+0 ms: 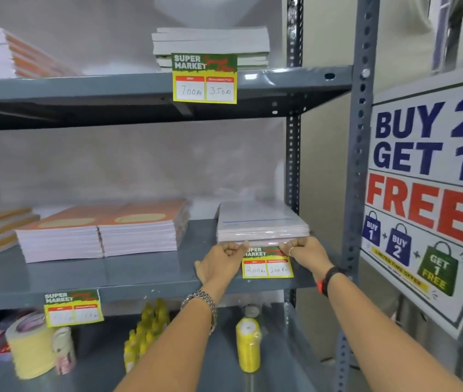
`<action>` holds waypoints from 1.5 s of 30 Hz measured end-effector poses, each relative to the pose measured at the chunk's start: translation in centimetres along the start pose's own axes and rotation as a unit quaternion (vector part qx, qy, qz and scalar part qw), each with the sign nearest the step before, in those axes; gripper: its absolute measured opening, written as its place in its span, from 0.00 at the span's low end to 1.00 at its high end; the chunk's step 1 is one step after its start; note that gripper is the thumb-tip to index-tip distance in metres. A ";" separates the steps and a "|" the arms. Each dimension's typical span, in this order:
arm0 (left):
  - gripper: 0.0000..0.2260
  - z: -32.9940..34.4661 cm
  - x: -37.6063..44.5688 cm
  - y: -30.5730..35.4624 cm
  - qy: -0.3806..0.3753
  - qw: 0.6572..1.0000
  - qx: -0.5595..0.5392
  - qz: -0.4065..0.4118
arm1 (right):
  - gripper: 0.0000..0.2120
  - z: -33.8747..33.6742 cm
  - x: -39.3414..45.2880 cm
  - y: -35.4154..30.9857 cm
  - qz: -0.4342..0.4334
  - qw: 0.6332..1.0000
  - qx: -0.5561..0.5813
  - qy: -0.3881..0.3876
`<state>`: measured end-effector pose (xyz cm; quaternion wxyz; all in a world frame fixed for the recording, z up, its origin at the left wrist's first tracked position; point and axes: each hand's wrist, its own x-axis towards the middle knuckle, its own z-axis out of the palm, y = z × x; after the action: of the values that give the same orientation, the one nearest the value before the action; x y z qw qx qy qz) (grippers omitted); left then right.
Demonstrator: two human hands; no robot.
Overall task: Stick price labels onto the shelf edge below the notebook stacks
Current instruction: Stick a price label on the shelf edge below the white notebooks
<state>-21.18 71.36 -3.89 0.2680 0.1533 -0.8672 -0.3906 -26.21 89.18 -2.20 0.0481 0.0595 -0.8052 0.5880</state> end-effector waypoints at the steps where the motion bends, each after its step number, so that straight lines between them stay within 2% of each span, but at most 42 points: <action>1: 0.18 -0.2 0.0 -0.3 -0.006 1.000 -0.022 0.014 | 0.13 -0.3 -0.4 0.0 -0.009 1.000 0.013 -0.010; 5: 0.15 -1.6 -1.0 -2.3 -0.059 0.989 -0.081 0.111 | 0.09 -2.0 -2.8 1.0 -0.062 0.996 -0.026 -0.061; 9: 0.16 -2.6 -2.1 -4.3 -0.067 0.973 -0.038 0.216 | 0.10 -2.5 -5.0 1.6 -0.131 0.979 -0.150 -0.051; 11: 0.14 -2.8 -2.2 -4.6 -0.071 0.967 -0.024 0.243 | 0.11 -2.3 -5.6 1.3 -0.161 0.968 -0.188 -0.041; 14: 0.12 -2.8 -2.4 -4.4 -0.067 0.966 -0.008 0.249 | 0.14 -2.1 -6.0 1.5 -0.177 0.962 -0.206 -0.025; 18: 0.12 -2.4 -2.7 -3.9 -0.038 0.970 0.016 0.239 | 0.09 -1.7 -6.1 2.0 -0.180 0.959 -0.219 0.007; 24: 0.13 -2.0 -2.8 -3.7 -0.023 0.979 0.018 0.204 | 0.09 -1.2 -5.9 2.2 -0.180 0.959 -0.219 0.029; 29: 0.12 -1.4 -3.4 -3.4 0.014 0.981 0.037 0.190 | 0.05 -0.4 -6.0 2.9 -0.218 0.942 -0.246 0.063; 32: 0.13 -0.8 -4.2 -3.6 0.045 0.974 0.057 0.216 | 0.10 -0.3 -6.3 3.4 -0.227 0.947 -0.213 0.081; 35: 0.20 0.1 -4.9 -3.7 0.011 0.961 0.081 0.264 | 0.23 0.5 -6.5 3.9 -0.229 0.944 -0.225 0.069; 37: 0.21 0.6 -5.0 -3.5 -0.002 0.956 0.115 0.270 | 0.27 1.5 -6.5 4.1 -0.238 0.933 -0.259 0.071; 40: 0.16 0.7 -4.5 -3.5 0.000 0.953 0.142 0.267 | 0.28 2.2 -6.0 4.2 -0.236 0.929 -0.275 0.077; 45: 0.16 0.8 -4.0 -4.0 -0.004 0.937 0.180 0.300 | 0.22 1.5 -5.6 4.0 -0.227 0.931 -0.279 0.059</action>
<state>-18.21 71.17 -8.74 0.3369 -0.0704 -0.9299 -0.1296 -21.35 89.16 -7.29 0.2425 0.1905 -0.8974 0.3156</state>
